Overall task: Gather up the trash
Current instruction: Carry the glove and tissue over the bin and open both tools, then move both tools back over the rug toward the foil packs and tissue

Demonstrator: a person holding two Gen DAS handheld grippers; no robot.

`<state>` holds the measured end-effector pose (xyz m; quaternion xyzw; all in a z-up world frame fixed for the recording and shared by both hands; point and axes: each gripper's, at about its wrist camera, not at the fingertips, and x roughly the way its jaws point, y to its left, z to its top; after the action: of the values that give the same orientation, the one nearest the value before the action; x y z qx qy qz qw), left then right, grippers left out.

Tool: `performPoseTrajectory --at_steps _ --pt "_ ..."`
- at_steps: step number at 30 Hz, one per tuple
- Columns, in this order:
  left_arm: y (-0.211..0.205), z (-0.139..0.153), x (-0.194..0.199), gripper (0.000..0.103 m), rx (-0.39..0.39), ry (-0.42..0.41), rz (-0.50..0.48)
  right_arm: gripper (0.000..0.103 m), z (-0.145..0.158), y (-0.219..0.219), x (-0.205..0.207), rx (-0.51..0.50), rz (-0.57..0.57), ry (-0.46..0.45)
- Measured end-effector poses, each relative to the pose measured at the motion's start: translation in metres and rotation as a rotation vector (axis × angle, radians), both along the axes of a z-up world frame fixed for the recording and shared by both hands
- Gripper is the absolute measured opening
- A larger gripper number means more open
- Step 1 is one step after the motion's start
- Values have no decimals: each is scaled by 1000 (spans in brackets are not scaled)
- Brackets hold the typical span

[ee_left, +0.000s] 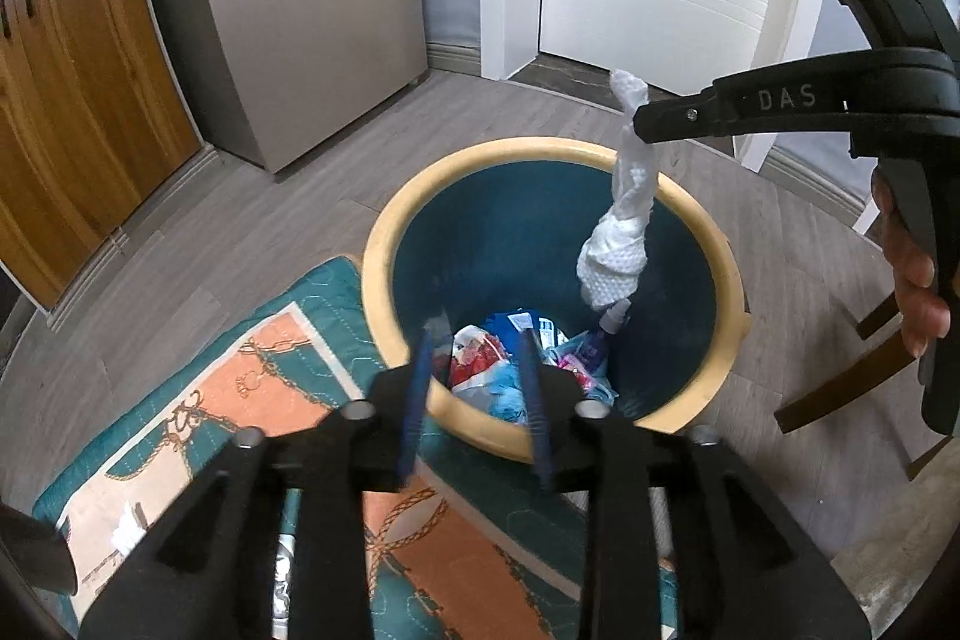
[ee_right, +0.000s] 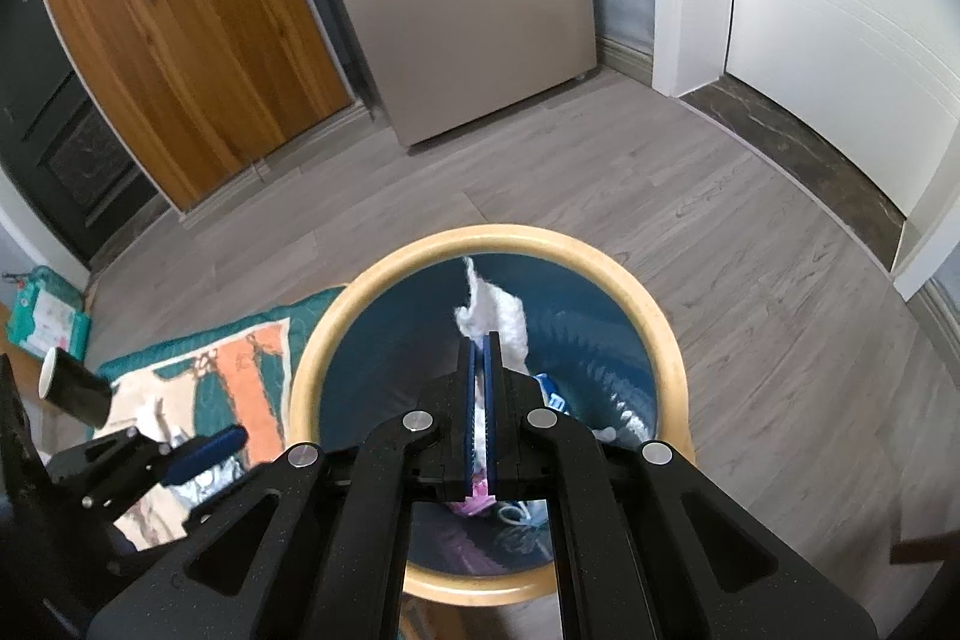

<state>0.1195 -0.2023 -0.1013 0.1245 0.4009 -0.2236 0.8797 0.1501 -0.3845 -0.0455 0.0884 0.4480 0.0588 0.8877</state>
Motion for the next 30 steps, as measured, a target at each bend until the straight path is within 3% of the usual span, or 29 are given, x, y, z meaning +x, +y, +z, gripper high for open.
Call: performPoseTrajectory --at_steps 2,6,7,11,15,18,22,30 --pt "3 2 -1 34 -4 -5 4 4 3 2 -2 -5 3 -6" --pt "12 12 -5 54 -14 -27 24 17 8 5 -4 -8 -1 -15" --pt "15 15 -7 54 -16 -33 29 19 9 6 -4 -10 -5 -16" --pt "31 23 -14 66 -15 -59 55 42 10 10 -3 -14 -21 -22" --pt "54 29 -19 68 -9 -75 99 69 14 13 -5 -4 -41 -44" --pt "73 33 -24 72 -11 -80 139 82 16 19 -7 1 -32 -54" --pt "98 36 -27 78 5 -88 193 91 18 32 -7 0 -18 -63" --pt "150 42 -42 87 52 -92 284 93 16 56 -11 -8 23 -51"
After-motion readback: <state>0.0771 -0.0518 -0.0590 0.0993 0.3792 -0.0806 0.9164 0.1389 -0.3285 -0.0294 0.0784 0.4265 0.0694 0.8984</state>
